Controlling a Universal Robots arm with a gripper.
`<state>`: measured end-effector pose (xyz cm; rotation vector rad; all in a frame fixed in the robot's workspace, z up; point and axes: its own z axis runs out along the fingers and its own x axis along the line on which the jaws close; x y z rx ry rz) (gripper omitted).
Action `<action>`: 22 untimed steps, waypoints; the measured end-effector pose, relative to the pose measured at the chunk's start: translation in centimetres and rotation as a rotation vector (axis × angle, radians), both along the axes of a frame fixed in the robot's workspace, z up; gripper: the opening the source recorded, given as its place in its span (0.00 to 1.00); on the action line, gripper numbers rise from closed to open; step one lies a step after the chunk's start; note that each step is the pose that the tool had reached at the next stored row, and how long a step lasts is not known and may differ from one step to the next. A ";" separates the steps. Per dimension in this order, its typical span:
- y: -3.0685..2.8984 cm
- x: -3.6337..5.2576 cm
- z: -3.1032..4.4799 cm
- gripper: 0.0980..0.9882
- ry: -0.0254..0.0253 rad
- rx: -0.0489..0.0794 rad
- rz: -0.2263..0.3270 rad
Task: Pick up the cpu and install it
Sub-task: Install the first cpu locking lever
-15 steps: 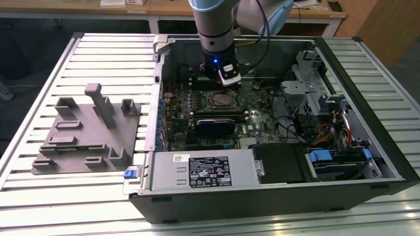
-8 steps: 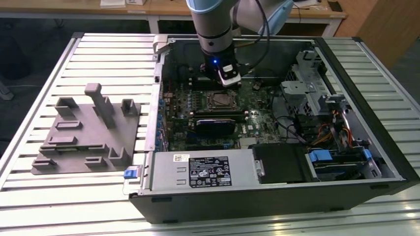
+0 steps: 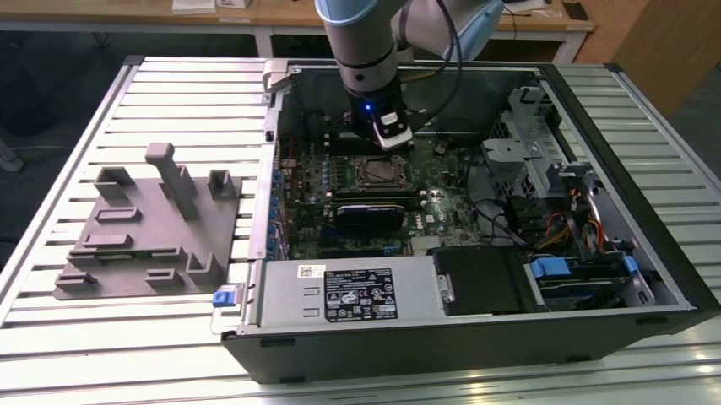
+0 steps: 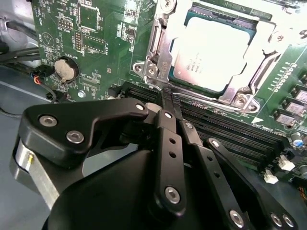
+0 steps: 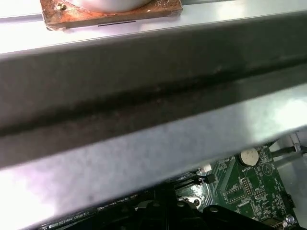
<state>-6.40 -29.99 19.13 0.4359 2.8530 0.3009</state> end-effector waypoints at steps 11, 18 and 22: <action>-0.55 -0.02 -0.12 0.01 -0.0020 0.000 0.000; -0.71 -0.03 -0.05 0.01 -0.0019 0.000 0.000; -0.71 -0.03 0.44 0.01 -0.0020 0.000 0.000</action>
